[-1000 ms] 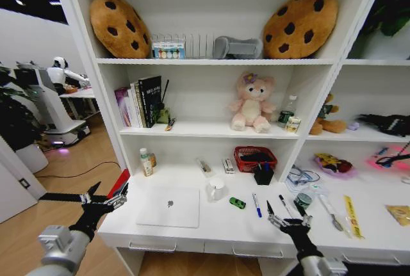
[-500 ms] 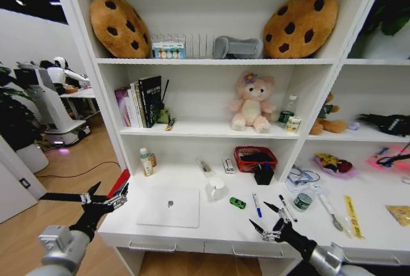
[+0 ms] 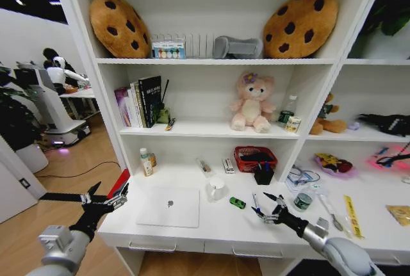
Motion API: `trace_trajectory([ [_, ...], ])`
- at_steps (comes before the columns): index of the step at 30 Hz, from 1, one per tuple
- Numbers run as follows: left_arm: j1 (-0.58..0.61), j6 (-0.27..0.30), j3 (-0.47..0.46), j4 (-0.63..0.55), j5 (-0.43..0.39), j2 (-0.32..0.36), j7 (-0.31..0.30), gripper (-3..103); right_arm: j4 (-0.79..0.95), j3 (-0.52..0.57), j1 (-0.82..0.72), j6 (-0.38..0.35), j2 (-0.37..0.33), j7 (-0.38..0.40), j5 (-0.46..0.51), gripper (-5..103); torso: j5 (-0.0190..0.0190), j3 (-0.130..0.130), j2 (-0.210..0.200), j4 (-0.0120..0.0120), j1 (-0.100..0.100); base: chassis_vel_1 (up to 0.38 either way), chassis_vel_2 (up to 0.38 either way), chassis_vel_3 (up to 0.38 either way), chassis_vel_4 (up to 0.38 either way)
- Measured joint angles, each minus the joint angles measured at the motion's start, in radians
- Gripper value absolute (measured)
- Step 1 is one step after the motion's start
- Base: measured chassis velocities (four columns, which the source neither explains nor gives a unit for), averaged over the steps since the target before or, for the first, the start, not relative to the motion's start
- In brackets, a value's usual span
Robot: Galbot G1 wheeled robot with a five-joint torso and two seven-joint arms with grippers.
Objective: Organize the objects on the table.
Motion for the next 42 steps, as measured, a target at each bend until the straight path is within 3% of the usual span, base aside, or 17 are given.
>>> trace_trajectory([
  [4, 0.000, 0.000, 0.000, 0.000, 0.000, 0.000, 0.000, 100, -0.062, -0.071, 0.073, -0.030, -0.028, -0.082, 0.031, 100, 0.0000, 0.000, 0.000, -0.0001, 0.000, 0.000, 0.000, 0.000, 0.000],
  [8, 0.000, 0.000, 0.000, 0.000, 0.000, 0.000, 0.000, 100, -0.110, -0.131, 0.140, -0.042, -0.047, -0.102, 0.031, 100, -0.0002, 0.000, 0.000, -0.0001, 0.000, 0.000, 0.000, 0.000, 0.000],
  [19, 0.000, 0.000, 0.000, 0.000, 0.000, 0.000, 0.000, 100, -0.223, -0.282, 0.311, -0.050, -0.038, -0.064, -0.001, 100, -0.0003, 0.000, 0.000, 0.0000, 0.000, 0.000, 0.000, 0.000, 0.000],
  [37, 0.000, 0.000, 0.000, 0.000, 0.000, 0.000, 0.000, 100, -0.286, -0.358, 0.380, -0.014, 0.018, -0.068, -0.094, 101, -0.0003, 0.000, 0.000, -0.0001, 0.000, 0.000, 0.000, 0.000, 0.000],
  [41, 0.000, 0.000, 0.000, 0.000, 0.000, 0.000, 0.000, 100, -0.288, -0.362, 0.383, -0.013, 0.019, -0.068, -0.095, 97, -0.0003, 0.000, 0.000, -0.0001, 0.000, 0.000, 0.000, 0.000, 0.000],
  [42, 0.000, 0.000, 0.000, 0.000, 0.000, 0.000, 0.000, 100, -0.292, -0.364, 0.386, -0.006, 0.020, -0.068, -0.095, 88, -0.0002, 0.000, 0.000, -0.0001, 0.000, 0.000, 0.000, 0.000, 0.000],
])
